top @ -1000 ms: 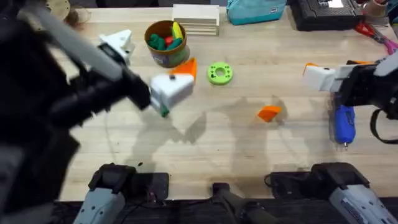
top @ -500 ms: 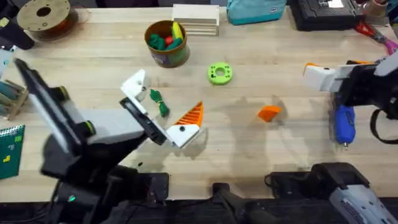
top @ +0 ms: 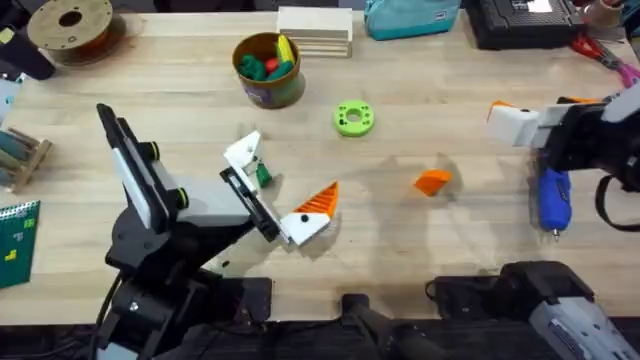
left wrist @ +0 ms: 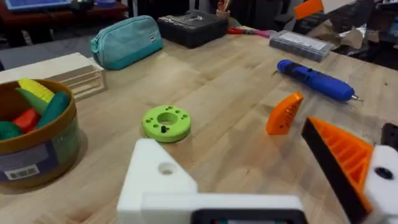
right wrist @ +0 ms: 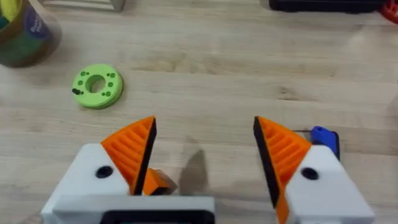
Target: Pick up the gripper from the table and insert it into the empty holder that is missing its gripper. Then pick up a screw, insert it into the mounting hole, and use the screwdriver to tighten it. Finally, clean up the table by picking up the vegetable and placing it into the bucket.
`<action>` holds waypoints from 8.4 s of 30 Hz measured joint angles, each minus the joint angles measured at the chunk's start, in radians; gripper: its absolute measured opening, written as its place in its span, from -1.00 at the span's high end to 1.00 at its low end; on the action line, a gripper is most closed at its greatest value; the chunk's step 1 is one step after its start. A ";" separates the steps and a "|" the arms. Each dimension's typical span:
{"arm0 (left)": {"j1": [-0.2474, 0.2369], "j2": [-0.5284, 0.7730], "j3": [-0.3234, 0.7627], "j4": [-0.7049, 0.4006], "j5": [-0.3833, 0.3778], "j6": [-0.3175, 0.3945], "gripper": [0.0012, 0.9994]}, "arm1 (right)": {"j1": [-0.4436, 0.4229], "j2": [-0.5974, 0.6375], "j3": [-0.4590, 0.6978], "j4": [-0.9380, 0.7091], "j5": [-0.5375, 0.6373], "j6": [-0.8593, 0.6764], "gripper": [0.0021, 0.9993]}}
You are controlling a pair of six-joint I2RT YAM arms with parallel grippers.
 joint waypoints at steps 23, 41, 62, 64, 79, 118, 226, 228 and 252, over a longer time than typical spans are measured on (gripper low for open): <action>0.000 0.000 0.000 0.000 0.000 -0.003 -0.97 | 0.000 0.000 0.000 0.000 0.000 0.000 -0.83; 0.000 0.000 0.000 0.000 0.000 -0.007 -0.97 | 0.158 0.191 0.007 -0.214 -0.145 -0.062 -0.83; 0.000 0.000 0.000 0.000 0.000 -0.007 -0.97 | 0.324 0.546 0.014 -0.174 0.020 -0.224 -0.59; 0.000 0.000 0.000 0.000 0.000 -0.007 -0.97 | 0.334 0.554 0.014 -0.171 0.018 -0.229 -0.34; 0.000 0.000 0.000 0.000 0.000 -0.007 -0.97 | 0.347 0.554 0.018 -0.192 0.001 -0.236 0.96; 0.000 0.000 0.000 -0.001 0.087 -0.026 -0.97 | 0.177 0.761 -0.048 0.403 -1.219 0.496 0.96; 0.002 0.006 0.000 -0.007 0.184 -0.058 -0.97 | 0.541 1.136 -0.030 1.485 -1.185 1.180 0.10; 0.001 0.006 0.000 -0.008 0.197 -0.058 -0.97 | 0.541 1.136 -0.030 1.490 -1.188 1.184 0.01; 0.001 0.006 0.000 -0.008 0.219 -0.058 -0.97 | 0.330 1.136 0.228 1.185 -1.132 0.988 -0.68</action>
